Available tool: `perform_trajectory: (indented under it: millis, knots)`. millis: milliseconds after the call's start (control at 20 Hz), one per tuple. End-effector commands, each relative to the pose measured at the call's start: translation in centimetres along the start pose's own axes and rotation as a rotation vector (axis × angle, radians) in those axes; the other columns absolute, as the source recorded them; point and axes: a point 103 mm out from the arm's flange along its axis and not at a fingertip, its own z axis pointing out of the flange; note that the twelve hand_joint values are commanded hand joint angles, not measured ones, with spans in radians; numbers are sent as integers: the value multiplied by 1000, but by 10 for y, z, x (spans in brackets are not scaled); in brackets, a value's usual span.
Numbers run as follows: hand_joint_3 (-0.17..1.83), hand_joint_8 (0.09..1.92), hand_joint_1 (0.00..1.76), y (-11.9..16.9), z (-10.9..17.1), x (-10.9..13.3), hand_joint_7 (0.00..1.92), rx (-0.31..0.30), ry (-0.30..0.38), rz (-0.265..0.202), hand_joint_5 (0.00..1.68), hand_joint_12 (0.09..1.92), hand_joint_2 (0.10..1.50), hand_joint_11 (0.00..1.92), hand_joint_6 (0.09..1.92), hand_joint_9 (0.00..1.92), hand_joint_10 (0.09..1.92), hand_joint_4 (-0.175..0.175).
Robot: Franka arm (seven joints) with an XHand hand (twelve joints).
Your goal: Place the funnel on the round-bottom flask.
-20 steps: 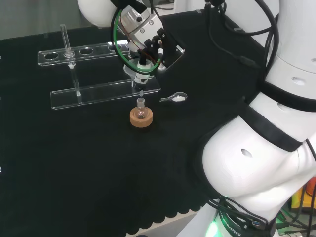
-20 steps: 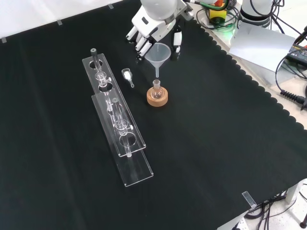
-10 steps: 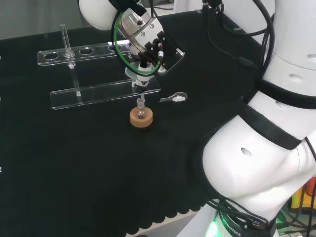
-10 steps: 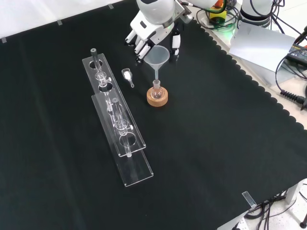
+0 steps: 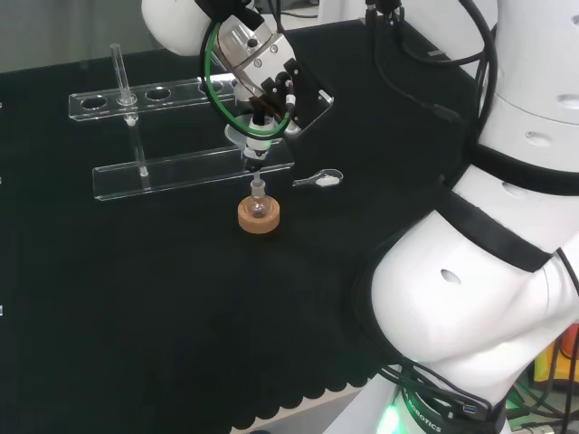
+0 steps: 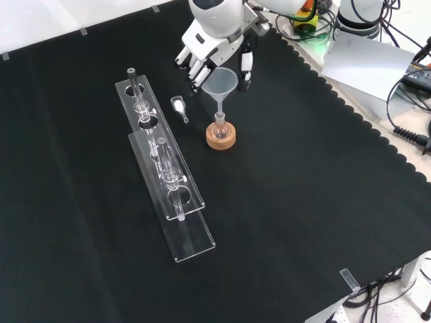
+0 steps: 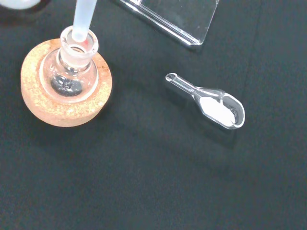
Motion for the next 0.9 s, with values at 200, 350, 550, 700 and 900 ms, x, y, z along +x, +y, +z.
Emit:
perform_trajectory:
  millis: [200, 350, 550, 700, 900]
  knots:
    - [382, 1032, 672, 3, 2, 0, 609, 5, -7, 0, 420, 1451, 716, 276, 627, 926, 785, 0]
    - [383, 1033, 672, 5, 4, 1, 609, 14, -6, -3, 420, 1451, 716, 276, 627, 926, 785, 0]
    - [383, 1033, 671, 7, 6, 2, 609, 15, 0, -5, 418, 1451, 716, 276, 628, 926, 785, -1]
    - [384, 1033, 671, 8, 8, 3, 608, 17, 1, -6, 416, 1450, 716, 276, 627, 925, 786, -1]
    - [384, 1033, 670, 9, 8, 4, 608, 17, -1, -6, 414, 1450, 716, 276, 627, 925, 786, -1]
